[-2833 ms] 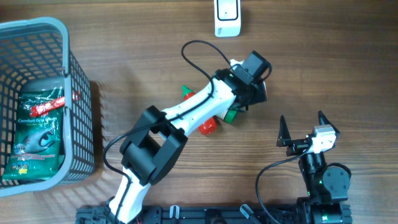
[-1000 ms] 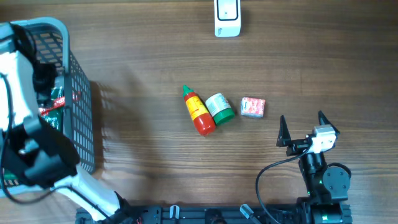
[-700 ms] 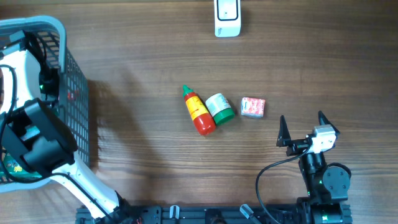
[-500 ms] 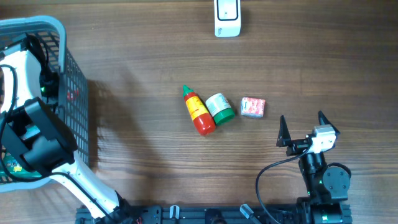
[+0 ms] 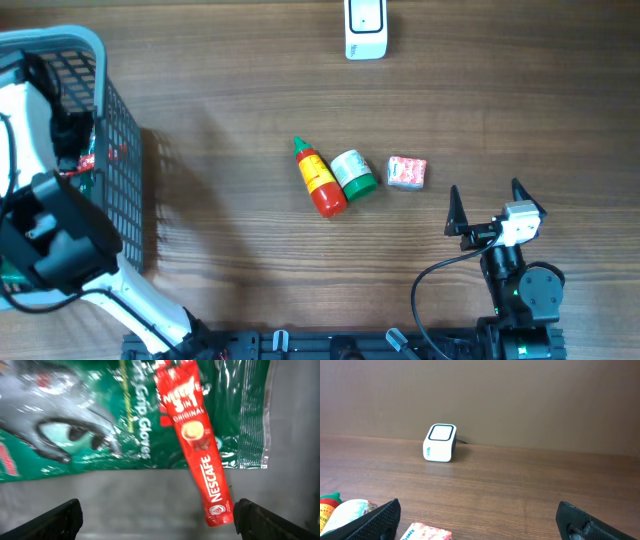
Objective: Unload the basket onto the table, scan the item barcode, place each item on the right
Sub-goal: 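Move the left gripper back into the basket toward remaining items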
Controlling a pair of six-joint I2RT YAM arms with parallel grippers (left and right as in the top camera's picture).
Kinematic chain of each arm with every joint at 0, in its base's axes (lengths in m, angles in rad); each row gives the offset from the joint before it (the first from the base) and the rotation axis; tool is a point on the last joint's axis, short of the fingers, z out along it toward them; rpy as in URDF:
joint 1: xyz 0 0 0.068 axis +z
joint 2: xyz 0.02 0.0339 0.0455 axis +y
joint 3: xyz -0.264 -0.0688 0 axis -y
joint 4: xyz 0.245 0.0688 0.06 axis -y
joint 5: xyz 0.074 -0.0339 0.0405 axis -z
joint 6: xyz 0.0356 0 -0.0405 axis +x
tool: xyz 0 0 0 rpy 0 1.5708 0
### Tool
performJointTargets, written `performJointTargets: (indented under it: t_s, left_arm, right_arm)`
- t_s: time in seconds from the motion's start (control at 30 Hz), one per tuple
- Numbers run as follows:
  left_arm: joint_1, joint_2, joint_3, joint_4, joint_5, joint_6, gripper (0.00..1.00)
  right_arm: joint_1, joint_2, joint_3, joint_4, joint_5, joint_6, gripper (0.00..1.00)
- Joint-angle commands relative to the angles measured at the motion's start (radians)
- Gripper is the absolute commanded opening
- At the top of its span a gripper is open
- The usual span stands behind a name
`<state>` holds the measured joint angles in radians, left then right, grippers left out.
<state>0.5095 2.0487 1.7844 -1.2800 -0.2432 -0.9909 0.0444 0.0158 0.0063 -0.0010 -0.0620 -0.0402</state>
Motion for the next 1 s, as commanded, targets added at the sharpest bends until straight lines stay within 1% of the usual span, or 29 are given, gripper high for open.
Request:
performJointTargets:
  t_s: [0.0,0.13,0.33,0.4,0.6,0.67,0.73,0.77,0.8,0.83,0.87,0.9,0.97]
  left_arm:
    - [0.060,-0.033,0.019,-0.010,-0.023,0.045,1.00]
    - [0.077,-0.021,0.013,0.010,-0.017,0.045,1.00]
    - [0.031,0.042,0.013,0.075,0.008,0.040,1.00]
    - [0.019,0.073,0.013,0.078,0.012,0.009,0.99]
    - [0.010,0.175,0.013,0.103,0.042,-0.019,0.98]
    - [0.007,0.218,0.013,0.139,0.068,-0.019,0.93]
    - [0.004,0.257,0.013,0.148,0.081,-0.020,0.83]
    - [0.001,0.276,0.013,0.145,0.085,-0.020,0.72]
    - [-0.006,0.299,0.012,0.135,0.090,-0.020,0.55]
    - [-0.016,0.314,0.005,0.129,0.089,-0.020,0.25]
    - [-0.023,0.314,0.002,0.122,0.085,-0.019,0.12]
    - [-0.027,0.308,0.003,0.116,0.085,-0.019,0.04]
    - [-0.030,0.274,0.003,0.089,0.085,-0.019,0.04]
  right_arm:
    - [0.004,-0.002,-0.001,0.002,0.003,-0.012,1.00]
    - [0.004,-0.002,-0.001,0.002,0.003,-0.012,1.00]
    - [0.004,-0.002,-0.001,0.002,0.003,-0.012,1.00]
    - [0.004,-0.002,-0.001,0.002,0.003,-0.012,1.00]
    - [0.004,-0.002,-0.001,0.002,0.003,-0.012,1.00]
    - [0.004,-0.002,-0.001,0.002,0.003,-0.012,1.00]
    - [0.004,-0.002,-0.001,0.002,0.003,-0.012,1.00]
    - [0.004,-0.002,-0.001,0.002,0.003,-0.012,1.00]
    - [0.004,-0.002,-0.001,0.002,0.003,-0.012,1.00]
    - [0.004,-0.002,-0.001,0.002,0.003,-0.012,1.00]
    - [0.004,-0.002,-0.001,0.002,0.003,-0.012,1.00]
    - [0.004,-0.002,-0.001,0.002,0.003,-0.013,1.00]
    - [0.004,-0.002,-0.001,0.002,0.003,-0.012,1.00]
